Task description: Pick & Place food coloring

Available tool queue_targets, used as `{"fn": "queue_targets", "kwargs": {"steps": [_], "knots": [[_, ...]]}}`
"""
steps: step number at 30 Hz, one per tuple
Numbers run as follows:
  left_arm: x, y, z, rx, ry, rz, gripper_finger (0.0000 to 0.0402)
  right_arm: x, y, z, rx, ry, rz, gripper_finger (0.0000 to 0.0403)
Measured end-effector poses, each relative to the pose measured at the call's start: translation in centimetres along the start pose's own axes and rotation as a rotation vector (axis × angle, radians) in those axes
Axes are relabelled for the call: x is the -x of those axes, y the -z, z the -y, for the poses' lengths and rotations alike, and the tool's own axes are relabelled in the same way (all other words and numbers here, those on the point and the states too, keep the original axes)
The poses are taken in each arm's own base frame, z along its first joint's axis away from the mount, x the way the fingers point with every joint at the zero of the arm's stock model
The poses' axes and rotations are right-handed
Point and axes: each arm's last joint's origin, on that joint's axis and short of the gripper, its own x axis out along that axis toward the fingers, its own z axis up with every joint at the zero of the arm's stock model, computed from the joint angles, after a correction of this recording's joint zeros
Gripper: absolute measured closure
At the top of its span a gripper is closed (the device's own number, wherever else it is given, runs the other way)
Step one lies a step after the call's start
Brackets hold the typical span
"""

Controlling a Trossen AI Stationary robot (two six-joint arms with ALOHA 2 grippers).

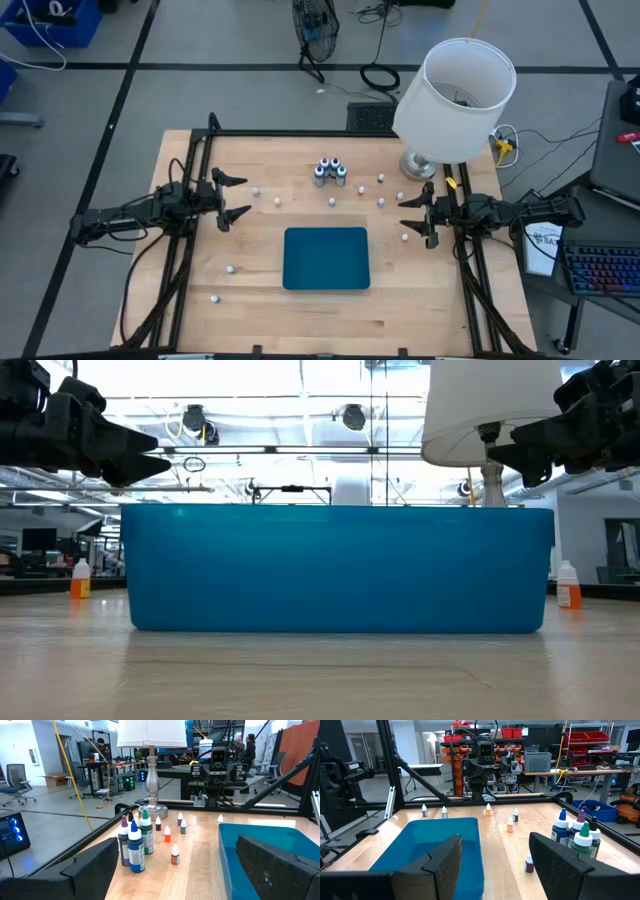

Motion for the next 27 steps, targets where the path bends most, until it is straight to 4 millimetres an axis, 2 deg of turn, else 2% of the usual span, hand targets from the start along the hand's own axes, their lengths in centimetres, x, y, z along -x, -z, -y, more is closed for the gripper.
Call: {"fn": "queue_targets", "kwargs": {"steps": [22,27], "knots": [[0.00,0.00,0.00,0.000,0.000,0.000,0.0002,0.00,-0.02,0.00,-0.001,0.000,0.002,0.0183],[0.00,0.00,0.00,0.000,0.000,0.000,0.0002,0.00,-0.05,0.04,-0.183,0.014,0.007,0.0183]]}}
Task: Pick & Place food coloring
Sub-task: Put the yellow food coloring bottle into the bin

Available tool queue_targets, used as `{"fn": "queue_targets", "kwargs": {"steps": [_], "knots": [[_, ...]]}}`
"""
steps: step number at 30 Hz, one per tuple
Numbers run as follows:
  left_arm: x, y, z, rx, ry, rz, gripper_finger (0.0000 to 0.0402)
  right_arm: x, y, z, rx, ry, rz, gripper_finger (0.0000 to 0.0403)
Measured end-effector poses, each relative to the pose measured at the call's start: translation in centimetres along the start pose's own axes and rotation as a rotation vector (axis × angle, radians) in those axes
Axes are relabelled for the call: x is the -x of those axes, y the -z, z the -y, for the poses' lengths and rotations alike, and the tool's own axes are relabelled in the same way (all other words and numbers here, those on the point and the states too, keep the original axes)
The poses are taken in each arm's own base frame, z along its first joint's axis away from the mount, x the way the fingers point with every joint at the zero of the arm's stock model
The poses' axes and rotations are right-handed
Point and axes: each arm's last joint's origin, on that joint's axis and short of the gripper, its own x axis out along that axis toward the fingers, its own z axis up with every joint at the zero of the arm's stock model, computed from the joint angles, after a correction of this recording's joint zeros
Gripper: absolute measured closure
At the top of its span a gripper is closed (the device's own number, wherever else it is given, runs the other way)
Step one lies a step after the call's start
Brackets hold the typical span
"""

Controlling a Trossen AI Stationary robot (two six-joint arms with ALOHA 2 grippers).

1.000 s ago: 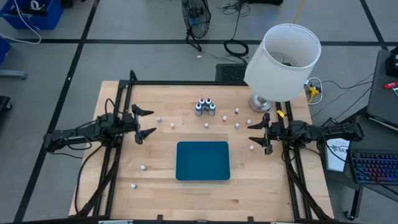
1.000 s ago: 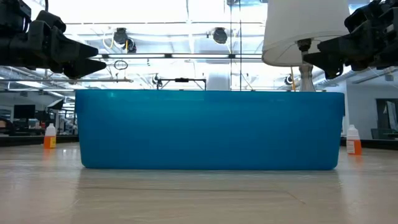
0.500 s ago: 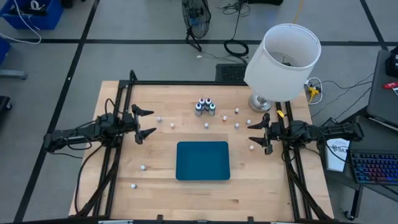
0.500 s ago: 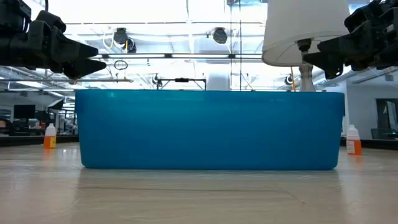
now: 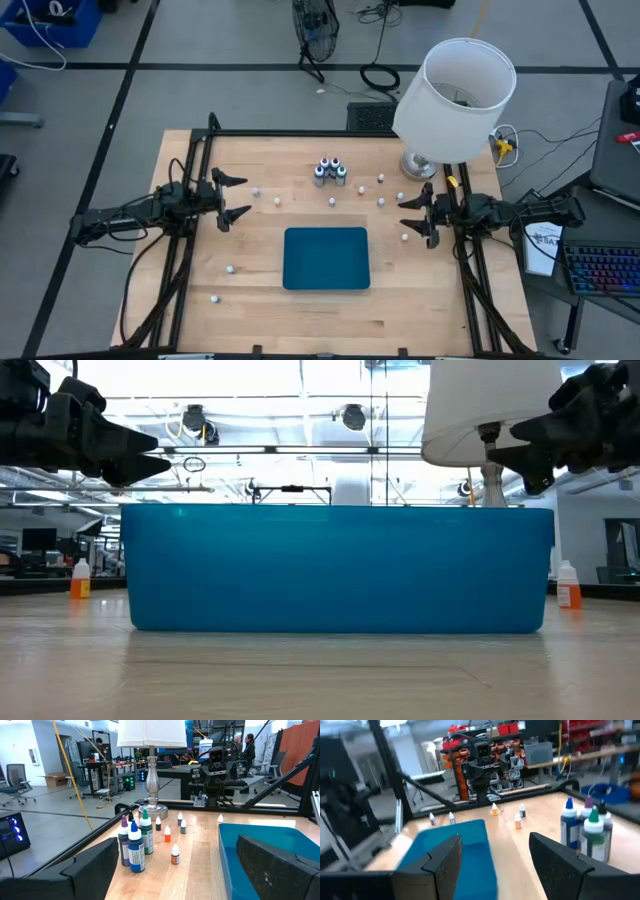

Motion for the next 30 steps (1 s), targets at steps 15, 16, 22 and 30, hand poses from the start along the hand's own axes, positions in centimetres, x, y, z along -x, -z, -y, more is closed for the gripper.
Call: {"fn": "queue_targets", "kwargs": {"steps": [15,16,22,30], "knots": [[0.0,0.0,0.0,0.000,0.000,0.000,0.0002,0.1,-2.5,-0.6,-0.167,0.019,-0.164,0.0187],[0.0,0.0,0.0,0.000,0.000,0.000,0.0002,0.1,-3.5,-0.8,-0.179,0.054,-0.198,0.0188],[0.0,0.0,0.0,0.000,0.000,0.000,0.0002,-1.9,-7.7,-2.0,-0.270,0.265,-0.600,0.0198],[0.0,0.0,0.0,0.000,0.000,0.000,0.0002,-6.4,-5.8,-2.6,-0.287,0.558,-1.272,0.0202]]}}
